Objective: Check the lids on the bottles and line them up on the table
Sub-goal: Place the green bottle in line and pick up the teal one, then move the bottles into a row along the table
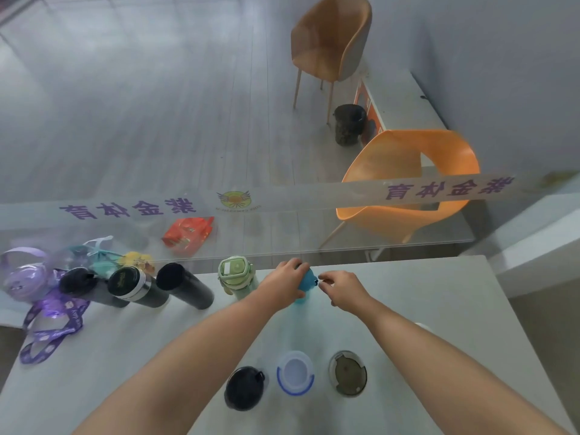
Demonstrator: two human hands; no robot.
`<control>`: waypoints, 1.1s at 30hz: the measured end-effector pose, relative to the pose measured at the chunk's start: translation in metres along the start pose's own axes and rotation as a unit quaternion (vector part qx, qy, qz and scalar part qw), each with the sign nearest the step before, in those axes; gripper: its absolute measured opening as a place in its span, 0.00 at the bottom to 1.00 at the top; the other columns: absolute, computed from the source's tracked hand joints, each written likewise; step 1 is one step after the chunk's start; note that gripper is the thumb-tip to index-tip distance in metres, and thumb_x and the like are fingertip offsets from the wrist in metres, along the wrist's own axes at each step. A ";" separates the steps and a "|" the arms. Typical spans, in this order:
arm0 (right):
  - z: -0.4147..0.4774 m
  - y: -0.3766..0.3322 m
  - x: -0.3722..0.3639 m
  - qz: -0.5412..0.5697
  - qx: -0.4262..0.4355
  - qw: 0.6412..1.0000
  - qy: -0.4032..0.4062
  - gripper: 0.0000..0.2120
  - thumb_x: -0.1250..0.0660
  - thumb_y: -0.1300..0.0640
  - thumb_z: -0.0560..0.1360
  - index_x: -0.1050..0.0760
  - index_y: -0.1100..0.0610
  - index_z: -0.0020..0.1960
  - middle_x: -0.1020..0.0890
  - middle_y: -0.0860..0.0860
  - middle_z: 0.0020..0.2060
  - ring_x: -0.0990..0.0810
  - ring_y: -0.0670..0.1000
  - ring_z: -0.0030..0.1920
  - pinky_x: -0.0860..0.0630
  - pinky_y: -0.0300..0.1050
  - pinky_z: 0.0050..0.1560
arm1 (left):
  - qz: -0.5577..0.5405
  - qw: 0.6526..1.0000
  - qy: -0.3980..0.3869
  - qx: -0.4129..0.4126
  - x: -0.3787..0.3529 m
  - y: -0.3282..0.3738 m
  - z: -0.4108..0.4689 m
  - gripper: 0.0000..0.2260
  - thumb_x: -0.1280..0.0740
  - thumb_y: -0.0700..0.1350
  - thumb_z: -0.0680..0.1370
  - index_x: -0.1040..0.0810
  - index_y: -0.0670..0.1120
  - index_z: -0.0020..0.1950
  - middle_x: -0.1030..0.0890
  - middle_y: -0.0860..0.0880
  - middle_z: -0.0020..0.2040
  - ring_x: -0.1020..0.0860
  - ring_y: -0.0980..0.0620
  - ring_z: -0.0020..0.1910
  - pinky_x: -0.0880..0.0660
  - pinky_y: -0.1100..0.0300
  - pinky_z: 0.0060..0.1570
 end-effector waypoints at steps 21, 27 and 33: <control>-0.051 -0.010 -0.024 -0.094 0.062 0.991 -0.070 0.11 0.41 0.60 0.76 0.19 0.57 0.44 0.14 0.50 0.40 0.18 0.48 0.41 0.19 0.51 0.50 | -0.007 1.000 0.019 -0.015 0.001 0.016 -0.118 0.19 0.43 0.58 0.82 0.30 0.52 0.69 0.27 0.52 0.66 0.27 0.52 0.60 0.28 0.57 0.59; -0.103 -0.036 -0.067 -0.115 0.080 0.976 -0.169 0.24 0.34 0.44 0.76 0.27 0.47 0.71 0.22 0.47 0.64 0.22 0.49 0.62 0.26 0.46 0.64 | -0.028 0.994 -0.103 0.016 -0.019 -0.002 -0.169 0.28 0.38 0.69 0.75 0.35 0.59 0.71 0.30 0.56 0.67 0.27 0.53 0.61 0.27 0.56 0.56; -0.134 -0.051 -0.118 -0.311 0.123 0.916 -0.223 0.43 0.26 0.37 0.69 0.44 0.40 0.78 0.29 0.50 0.71 0.28 0.56 0.69 0.30 0.53 0.68 | 0.047 0.988 -0.144 -0.036 -0.037 -0.005 -0.215 0.41 0.31 0.71 0.65 0.42 0.60 0.72 0.33 0.53 0.69 0.32 0.48 0.65 0.27 0.49 0.60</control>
Point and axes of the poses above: each hand's wrist, its own z-axis towards the middle knuckle, its own x-axis out of the back of the hand, y = z × x, the point moved 10 cm from there along z, towards the middle knuckle
